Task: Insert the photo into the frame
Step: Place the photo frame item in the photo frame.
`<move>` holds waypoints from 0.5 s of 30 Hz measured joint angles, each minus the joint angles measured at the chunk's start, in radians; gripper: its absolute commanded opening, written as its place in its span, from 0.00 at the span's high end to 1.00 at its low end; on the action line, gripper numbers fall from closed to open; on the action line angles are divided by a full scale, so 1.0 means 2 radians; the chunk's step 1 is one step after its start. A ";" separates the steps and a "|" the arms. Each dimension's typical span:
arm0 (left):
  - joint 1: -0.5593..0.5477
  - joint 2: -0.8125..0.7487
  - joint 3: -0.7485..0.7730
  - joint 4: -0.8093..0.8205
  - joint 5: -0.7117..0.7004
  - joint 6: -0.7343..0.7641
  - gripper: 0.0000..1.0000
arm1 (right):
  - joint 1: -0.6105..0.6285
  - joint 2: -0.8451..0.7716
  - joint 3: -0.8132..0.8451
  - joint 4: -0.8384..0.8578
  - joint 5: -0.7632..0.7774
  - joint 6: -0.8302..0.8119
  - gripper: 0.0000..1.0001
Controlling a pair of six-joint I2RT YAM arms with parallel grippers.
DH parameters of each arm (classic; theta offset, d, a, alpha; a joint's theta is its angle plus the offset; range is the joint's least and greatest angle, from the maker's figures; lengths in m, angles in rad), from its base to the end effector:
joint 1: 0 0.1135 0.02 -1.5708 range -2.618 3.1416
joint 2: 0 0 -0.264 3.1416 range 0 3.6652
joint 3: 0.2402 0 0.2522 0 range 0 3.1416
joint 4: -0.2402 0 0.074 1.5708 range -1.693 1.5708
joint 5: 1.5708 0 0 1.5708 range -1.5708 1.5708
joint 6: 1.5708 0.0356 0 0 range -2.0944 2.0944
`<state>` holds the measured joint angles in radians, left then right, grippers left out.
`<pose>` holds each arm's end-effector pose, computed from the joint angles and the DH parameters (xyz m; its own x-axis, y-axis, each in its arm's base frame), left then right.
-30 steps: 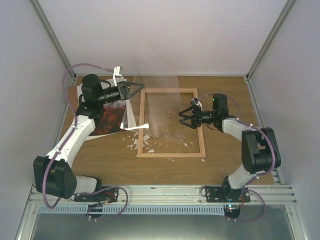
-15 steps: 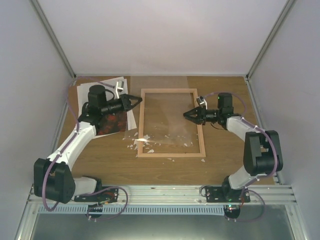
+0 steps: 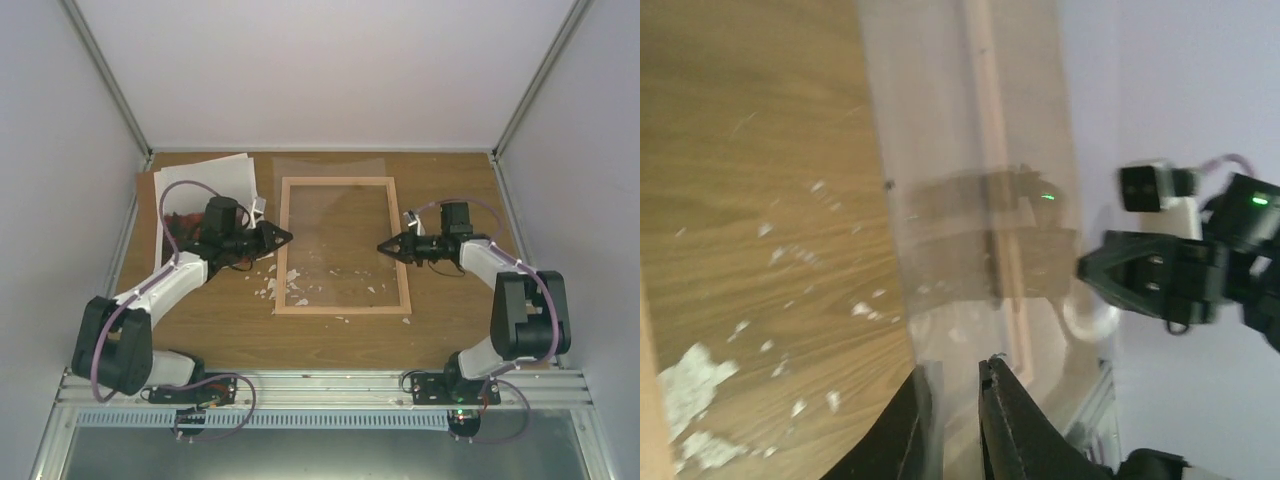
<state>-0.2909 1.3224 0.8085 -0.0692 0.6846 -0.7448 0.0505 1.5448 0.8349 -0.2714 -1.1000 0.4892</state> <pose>0.2644 -0.1027 0.2453 -0.8812 -0.2843 -0.3777 0.1776 0.5414 -0.8218 0.2862 0.0462 0.1883 -0.9761 0.1641 -0.1426 -0.0669 0.3975 0.9151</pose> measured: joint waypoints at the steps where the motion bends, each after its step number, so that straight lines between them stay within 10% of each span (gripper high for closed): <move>1: -0.001 0.008 -0.008 0.001 -0.002 0.000 0.87 | -0.003 -0.008 -0.011 -0.005 0.011 -0.005 0.99; 15: -0.031 0.138 0.059 -0.005 -0.028 0.035 0.98 | 0.001 0.069 0.058 -0.061 0.081 -0.043 0.99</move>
<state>-0.3538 1.5990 0.9272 -0.0792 0.6292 -0.6743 0.0528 1.6829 0.9504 -0.3943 -0.9386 0.4030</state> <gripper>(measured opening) 0.056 0.020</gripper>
